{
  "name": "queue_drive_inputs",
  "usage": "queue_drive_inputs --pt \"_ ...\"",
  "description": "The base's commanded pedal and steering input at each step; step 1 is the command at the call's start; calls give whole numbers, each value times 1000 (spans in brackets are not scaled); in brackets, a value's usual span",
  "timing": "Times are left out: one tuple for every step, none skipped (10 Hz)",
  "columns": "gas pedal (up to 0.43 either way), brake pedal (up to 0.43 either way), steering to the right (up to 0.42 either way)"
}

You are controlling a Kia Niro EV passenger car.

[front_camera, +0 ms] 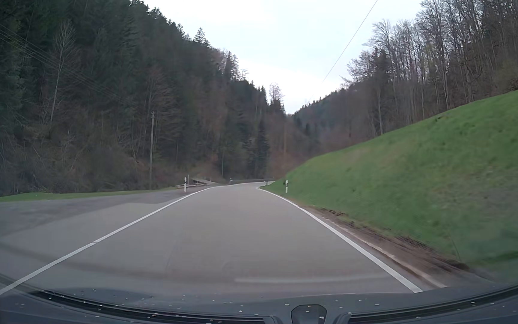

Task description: Follow the waypoints while adhering to traffic rules and regulations

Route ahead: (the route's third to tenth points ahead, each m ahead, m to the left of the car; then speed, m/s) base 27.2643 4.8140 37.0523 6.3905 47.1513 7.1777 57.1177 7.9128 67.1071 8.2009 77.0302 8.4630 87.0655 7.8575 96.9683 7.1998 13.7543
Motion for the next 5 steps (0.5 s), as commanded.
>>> queue_drive_inputs --pt "197 0 -49" --pt "248 0 -48" --pt "248 0 -47" --pt "248 0 -42" --pt "248 0 -35"
